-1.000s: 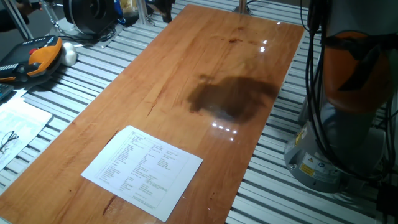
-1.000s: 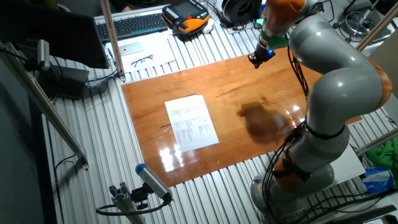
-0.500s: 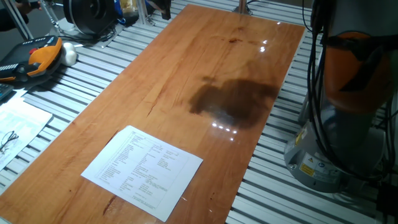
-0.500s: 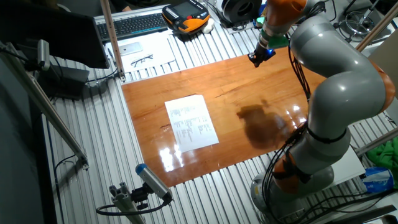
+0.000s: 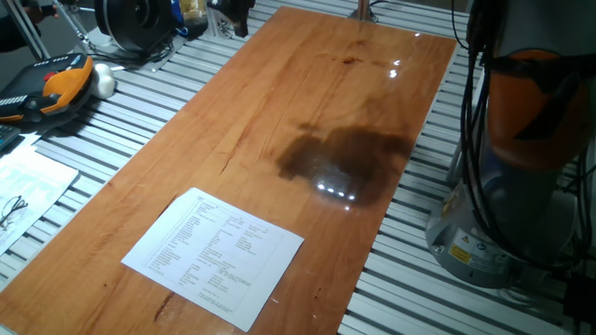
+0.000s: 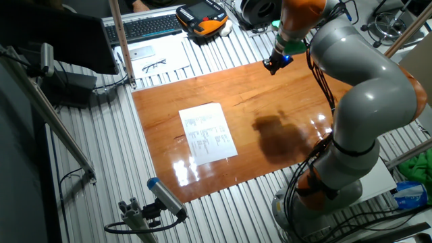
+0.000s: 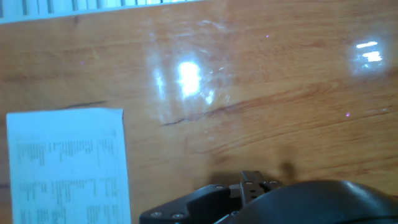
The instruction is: Flip over and spread out the paper that is laid flat on the table
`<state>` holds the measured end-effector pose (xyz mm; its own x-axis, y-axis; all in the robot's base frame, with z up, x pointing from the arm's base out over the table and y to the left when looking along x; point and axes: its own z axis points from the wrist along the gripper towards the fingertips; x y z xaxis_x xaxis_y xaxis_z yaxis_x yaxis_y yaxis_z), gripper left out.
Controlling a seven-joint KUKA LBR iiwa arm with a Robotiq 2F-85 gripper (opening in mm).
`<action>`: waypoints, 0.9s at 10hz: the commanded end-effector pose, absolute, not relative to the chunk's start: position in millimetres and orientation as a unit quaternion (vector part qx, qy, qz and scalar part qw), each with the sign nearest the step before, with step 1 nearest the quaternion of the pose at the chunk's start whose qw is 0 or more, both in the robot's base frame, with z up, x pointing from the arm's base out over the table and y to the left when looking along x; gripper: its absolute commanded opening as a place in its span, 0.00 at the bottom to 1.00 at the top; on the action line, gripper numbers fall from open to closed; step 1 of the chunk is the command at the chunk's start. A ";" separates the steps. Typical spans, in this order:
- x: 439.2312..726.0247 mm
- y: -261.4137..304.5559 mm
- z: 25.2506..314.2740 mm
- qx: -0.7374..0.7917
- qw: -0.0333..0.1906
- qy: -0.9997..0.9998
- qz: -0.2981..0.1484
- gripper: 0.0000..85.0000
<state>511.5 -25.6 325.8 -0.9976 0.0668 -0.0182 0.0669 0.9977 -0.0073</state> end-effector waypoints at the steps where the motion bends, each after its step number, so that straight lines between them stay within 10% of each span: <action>1: 501.5 -27.2 323.1 0.033 0.015 0.999 -0.002 0.00; 9: 463.8 -5.5 336.8 0.046 0.014 0.999 -0.009 0.00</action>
<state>463.6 -4.9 336.4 -0.9956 0.0906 -0.0248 0.0910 0.9957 -0.0158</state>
